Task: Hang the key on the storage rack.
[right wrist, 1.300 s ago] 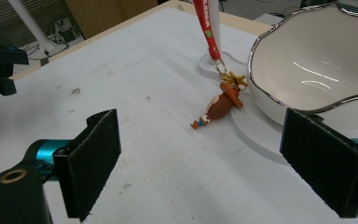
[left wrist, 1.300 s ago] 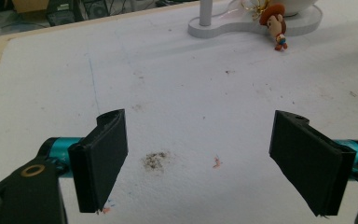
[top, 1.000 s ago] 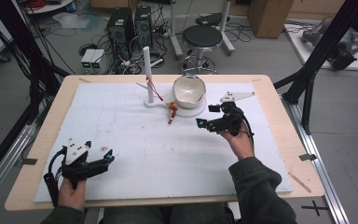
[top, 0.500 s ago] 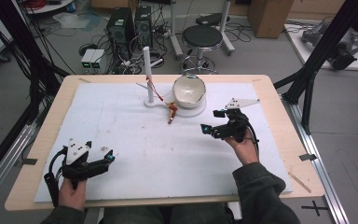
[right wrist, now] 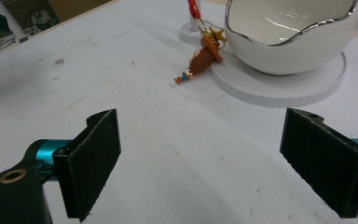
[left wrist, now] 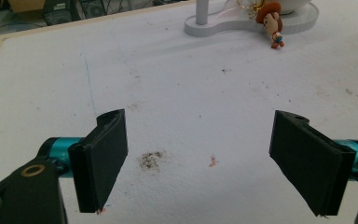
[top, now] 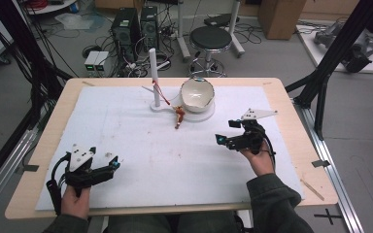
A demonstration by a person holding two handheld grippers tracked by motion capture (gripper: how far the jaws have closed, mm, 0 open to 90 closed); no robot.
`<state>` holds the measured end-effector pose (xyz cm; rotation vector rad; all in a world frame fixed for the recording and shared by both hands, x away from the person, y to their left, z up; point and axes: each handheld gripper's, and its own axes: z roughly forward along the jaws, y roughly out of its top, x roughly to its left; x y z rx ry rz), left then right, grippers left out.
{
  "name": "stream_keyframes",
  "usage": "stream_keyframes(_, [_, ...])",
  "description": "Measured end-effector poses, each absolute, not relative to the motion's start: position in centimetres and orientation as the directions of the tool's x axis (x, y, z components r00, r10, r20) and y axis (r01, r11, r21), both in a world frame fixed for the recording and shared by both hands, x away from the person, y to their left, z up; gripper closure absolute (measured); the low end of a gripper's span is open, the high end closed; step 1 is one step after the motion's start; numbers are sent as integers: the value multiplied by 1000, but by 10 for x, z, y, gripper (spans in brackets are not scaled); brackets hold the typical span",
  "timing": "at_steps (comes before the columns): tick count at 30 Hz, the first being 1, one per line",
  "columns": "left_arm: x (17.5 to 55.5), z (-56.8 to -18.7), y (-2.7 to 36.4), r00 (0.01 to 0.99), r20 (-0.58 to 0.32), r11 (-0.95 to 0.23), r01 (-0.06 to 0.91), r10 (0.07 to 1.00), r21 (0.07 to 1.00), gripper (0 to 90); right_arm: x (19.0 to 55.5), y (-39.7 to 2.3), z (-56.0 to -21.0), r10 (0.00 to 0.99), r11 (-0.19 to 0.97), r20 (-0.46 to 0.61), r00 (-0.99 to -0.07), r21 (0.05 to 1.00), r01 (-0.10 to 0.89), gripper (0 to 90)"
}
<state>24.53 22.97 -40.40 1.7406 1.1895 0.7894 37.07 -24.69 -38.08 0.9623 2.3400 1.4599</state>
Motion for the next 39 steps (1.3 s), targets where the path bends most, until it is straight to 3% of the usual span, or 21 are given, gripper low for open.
stream_keyframes(39, [246, -406, 228, 370, 31, -190, 400, 928, 896, 197, 346, -275, -398, 654, 270, 170, -737, 858, 437, 111])
